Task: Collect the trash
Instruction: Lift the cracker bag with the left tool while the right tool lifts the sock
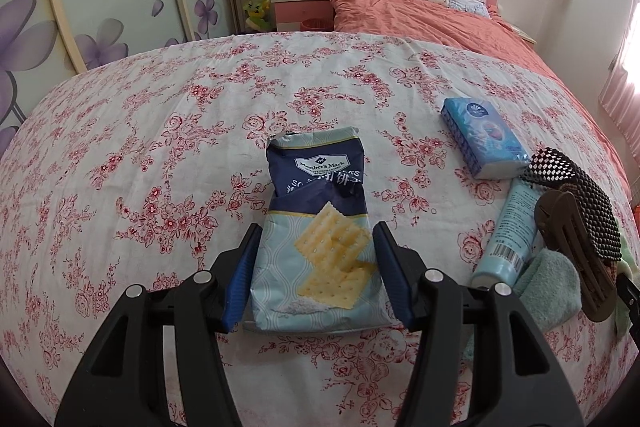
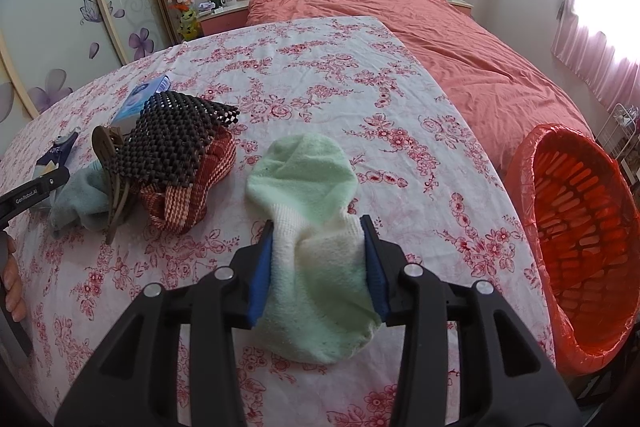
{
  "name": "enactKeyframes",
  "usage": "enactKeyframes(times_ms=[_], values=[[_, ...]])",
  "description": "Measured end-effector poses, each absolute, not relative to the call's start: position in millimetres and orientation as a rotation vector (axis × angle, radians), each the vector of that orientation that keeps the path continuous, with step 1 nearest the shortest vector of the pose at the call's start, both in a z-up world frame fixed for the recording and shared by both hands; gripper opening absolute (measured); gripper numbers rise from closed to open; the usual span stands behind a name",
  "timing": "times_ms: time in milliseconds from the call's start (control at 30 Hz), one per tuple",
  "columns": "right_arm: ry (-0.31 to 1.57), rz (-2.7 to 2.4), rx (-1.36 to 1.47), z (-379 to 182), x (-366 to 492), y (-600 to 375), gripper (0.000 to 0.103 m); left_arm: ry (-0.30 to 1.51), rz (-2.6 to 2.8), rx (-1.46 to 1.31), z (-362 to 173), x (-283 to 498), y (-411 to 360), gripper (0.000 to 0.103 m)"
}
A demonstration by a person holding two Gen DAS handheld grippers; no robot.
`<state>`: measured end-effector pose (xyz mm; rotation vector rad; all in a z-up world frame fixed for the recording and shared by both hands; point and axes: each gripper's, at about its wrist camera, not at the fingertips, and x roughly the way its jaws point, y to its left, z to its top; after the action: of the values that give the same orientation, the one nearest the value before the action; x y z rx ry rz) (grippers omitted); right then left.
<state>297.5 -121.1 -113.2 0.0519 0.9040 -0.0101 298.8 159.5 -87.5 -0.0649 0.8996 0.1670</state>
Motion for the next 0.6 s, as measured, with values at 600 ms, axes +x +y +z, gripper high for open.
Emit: enactKeyframes(times_ms=[600], values=[[0.903, -0.005, 0.06, -113.3, 296.9, -120.3, 0.043, 0.899, 0.167, -0.068, -88.2, 299.1, 159.5, 0.057]])
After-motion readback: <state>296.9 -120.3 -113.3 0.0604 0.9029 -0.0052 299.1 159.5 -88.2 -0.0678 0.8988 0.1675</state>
